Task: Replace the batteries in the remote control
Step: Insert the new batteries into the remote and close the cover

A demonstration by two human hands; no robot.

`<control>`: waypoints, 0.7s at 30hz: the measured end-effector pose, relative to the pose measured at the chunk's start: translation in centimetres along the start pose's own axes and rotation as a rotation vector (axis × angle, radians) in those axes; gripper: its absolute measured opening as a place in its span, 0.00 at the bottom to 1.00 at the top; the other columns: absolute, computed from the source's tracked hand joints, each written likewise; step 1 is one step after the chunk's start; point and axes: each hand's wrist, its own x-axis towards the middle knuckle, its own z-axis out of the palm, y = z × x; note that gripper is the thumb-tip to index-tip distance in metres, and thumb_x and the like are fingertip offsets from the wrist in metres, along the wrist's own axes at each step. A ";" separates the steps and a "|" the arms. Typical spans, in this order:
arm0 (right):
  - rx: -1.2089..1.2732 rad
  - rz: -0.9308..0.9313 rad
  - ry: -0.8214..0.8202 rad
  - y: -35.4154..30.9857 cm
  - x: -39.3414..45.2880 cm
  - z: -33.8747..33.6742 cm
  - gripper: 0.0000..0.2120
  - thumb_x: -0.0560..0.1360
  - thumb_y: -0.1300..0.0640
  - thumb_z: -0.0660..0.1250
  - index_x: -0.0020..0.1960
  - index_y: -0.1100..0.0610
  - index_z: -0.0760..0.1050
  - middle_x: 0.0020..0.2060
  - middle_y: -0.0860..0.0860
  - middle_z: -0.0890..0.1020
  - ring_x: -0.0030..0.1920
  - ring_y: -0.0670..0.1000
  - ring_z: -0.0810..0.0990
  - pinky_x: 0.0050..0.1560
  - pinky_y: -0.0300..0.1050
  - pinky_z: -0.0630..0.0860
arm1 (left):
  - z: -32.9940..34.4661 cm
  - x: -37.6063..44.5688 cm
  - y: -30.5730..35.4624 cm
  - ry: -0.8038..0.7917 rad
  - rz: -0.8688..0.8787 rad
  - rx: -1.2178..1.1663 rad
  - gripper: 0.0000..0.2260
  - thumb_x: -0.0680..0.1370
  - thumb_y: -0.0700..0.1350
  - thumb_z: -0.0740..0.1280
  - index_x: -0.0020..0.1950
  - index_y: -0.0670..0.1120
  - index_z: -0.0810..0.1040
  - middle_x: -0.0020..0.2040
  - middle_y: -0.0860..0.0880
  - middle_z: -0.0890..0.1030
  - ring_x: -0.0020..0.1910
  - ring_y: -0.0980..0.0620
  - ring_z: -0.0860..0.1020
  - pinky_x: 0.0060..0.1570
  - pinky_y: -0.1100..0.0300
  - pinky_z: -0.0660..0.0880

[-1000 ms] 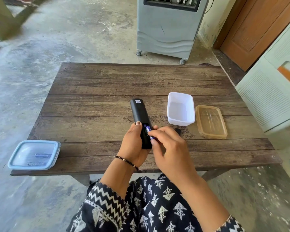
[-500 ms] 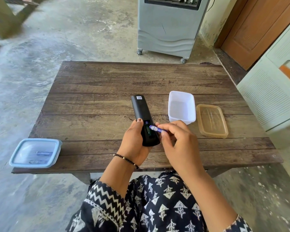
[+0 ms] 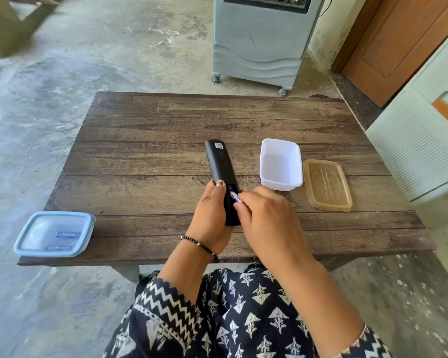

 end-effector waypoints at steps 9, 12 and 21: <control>0.095 -0.004 -0.069 0.1 -0.5 0.5 0.14 0.75 0.66 0.63 0.60 0.61 0.75 0.48 0.54 0.79 0.48 0.53 0.79 0.48 0.49 0.79 | -0.1 -0.2 0.2 -0.013 -0.010 -0.029 0.10 0.82 0.43 0.50 0.48 0.45 0.69 0.31 0.49 0.76 0.23 0.57 0.73 0.26 0.64 0.72; 0.126 0.024 -0.035 0.3 -0.3 0.6 0.12 0.74 0.66 0.64 0.57 0.61 0.78 0.45 0.54 0.79 0.44 0.53 0.79 0.45 0.49 0.79 | 0.0 -0.3 0.1 -0.012 -0.010 -0.028 0.09 0.82 0.44 0.50 0.49 0.44 0.69 0.34 0.47 0.74 0.24 0.56 0.75 0.26 0.64 0.73; 0.209 0.049 0.121 0.7 0.5 1.3 0.04 0.69 0.68 0.69 0.39 0.60 0.80 0.37 0.52 0.81 0.37 0.50 0.78 0.39 0.47 0.78 | 0.2 -0.1 -0.5 0.033 -0.004 -0.109 0.10 0.82 0.44 0.50 0.50 0.45 0.69 0.38 0.46 0.73 0.25 0.58 0.76 0.25 0.65 0.73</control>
